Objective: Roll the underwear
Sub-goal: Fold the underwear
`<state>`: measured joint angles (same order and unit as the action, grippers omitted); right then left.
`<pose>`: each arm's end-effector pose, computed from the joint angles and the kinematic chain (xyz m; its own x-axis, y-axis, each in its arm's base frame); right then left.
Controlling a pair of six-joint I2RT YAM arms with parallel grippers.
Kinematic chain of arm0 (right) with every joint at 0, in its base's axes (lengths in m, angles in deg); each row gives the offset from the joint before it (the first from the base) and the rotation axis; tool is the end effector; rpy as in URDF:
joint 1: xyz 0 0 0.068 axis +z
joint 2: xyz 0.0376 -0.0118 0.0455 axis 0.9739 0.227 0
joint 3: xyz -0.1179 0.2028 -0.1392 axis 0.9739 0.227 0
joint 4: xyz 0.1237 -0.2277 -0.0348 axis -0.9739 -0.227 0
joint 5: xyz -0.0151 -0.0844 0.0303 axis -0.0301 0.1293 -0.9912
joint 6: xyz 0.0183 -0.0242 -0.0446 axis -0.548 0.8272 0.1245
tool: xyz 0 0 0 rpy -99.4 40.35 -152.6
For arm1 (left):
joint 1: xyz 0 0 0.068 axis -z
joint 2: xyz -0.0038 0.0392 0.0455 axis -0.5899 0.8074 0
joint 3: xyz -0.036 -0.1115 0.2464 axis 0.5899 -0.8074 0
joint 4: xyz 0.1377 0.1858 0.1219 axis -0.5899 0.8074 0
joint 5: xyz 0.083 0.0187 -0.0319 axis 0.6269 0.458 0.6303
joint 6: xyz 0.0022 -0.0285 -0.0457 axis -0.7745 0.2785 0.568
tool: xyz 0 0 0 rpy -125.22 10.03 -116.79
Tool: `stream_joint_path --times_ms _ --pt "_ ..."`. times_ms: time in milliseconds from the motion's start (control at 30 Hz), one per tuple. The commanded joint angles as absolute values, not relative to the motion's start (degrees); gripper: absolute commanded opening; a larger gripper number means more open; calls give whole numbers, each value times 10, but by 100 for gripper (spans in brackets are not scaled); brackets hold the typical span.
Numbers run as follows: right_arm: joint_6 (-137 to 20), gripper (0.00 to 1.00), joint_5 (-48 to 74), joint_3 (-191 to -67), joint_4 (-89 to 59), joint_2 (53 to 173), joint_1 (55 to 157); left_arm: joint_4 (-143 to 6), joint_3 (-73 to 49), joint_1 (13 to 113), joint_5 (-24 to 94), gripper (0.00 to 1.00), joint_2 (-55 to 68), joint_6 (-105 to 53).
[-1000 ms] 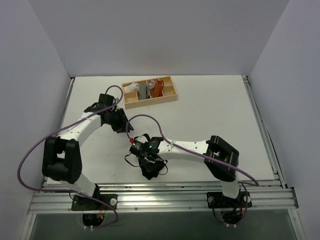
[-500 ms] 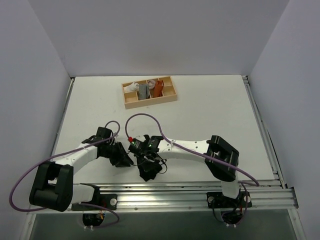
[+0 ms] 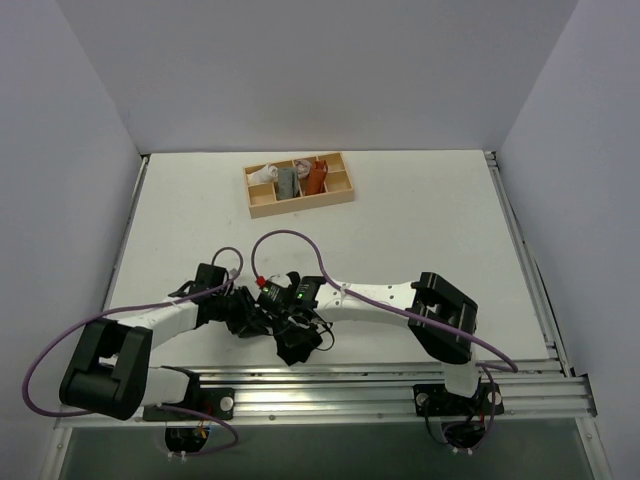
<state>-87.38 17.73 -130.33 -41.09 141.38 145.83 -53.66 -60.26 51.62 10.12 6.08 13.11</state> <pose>0.1429 0.3758 0.1855 -0.7983 -0.4605 -0.3882 -0.5858 0.7434 0.3228 0.1859 -0.0715 0.1222 -0.8989 -0.4273 0.0965 -0.3816 0.6556 -0.6516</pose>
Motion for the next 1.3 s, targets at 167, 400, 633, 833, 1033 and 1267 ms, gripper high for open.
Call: stream_joint_path --times_ms 167,400,633,833,1033,1267 --pt "-897 0 168 -1326 -417 1417 1465 -620 -605 543 106 10 95 162" --pt "-924 0 160 -1350 -384 1434 1473 -627 -597 589 136 2 89 188" --pt "-935 0 166 -1323 -360 1442 1485 -616 -591 593 138 2 94 192" --pt "-930 16 174 -1325 -378 1440 1486 -544 -565 592 138 27 70 172" --pt "-935 25 198 -1419 -452 1417 1448 -452 -515 590 171 39 23 143" --pt "-986 26 287 -1472 -517 1395 1386 -408 -516 579 206 41 -19 158"
